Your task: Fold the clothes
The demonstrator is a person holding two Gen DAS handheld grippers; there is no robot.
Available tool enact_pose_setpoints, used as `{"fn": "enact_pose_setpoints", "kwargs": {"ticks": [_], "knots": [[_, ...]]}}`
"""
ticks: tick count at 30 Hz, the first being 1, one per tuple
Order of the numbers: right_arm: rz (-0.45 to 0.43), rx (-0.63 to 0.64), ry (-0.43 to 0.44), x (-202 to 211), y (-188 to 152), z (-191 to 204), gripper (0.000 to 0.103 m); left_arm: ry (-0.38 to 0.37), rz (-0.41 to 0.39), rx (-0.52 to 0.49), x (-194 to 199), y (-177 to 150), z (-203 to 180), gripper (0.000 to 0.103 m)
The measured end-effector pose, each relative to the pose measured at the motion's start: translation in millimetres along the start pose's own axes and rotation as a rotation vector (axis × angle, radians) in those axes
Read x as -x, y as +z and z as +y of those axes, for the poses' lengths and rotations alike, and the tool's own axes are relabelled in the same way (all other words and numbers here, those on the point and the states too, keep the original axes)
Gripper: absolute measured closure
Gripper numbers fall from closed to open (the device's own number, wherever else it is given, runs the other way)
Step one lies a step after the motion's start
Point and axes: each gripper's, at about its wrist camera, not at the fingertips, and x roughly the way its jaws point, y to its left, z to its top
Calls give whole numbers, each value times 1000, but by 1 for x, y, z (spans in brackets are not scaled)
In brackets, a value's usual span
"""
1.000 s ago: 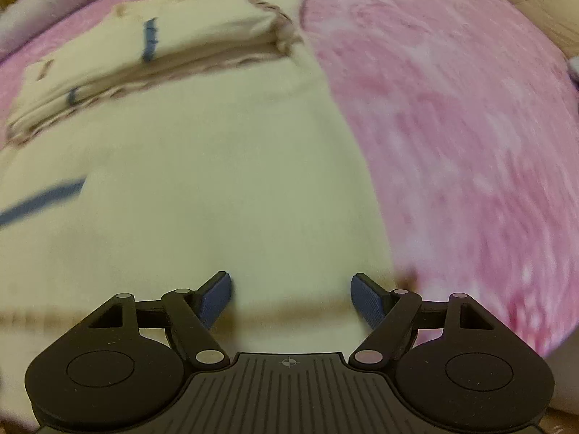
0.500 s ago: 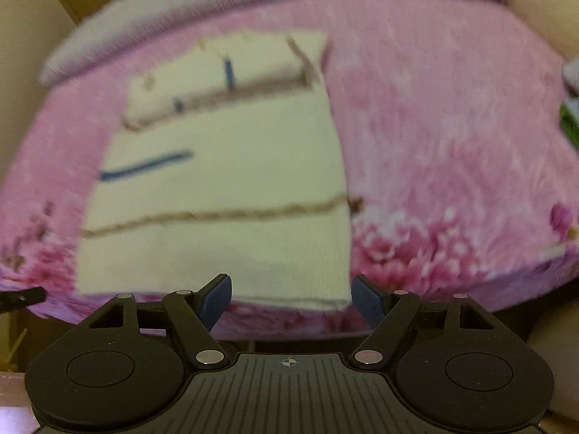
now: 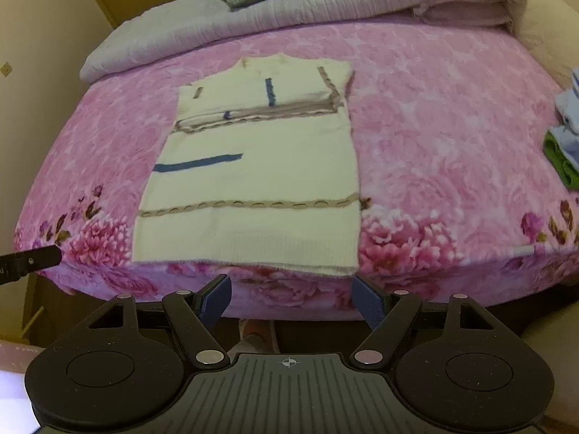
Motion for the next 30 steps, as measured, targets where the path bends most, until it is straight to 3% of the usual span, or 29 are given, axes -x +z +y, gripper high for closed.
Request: {"fn": "enact_pose_setpoints", "kwargs": {"ticks": [9, 18, 30], "knots": [[-21, 16, 5, 17, -7, 3, 26, 8, -9, -2, 17, -10, -4, 75], [28, 19, 14, 13, -31, 4, 26, 11, 28, -9, 19, -32, -5, 75], [7, 13, 6, 16, -31, 9, 26, 4, 19, -9, 19, -29, -3, 75]]}}
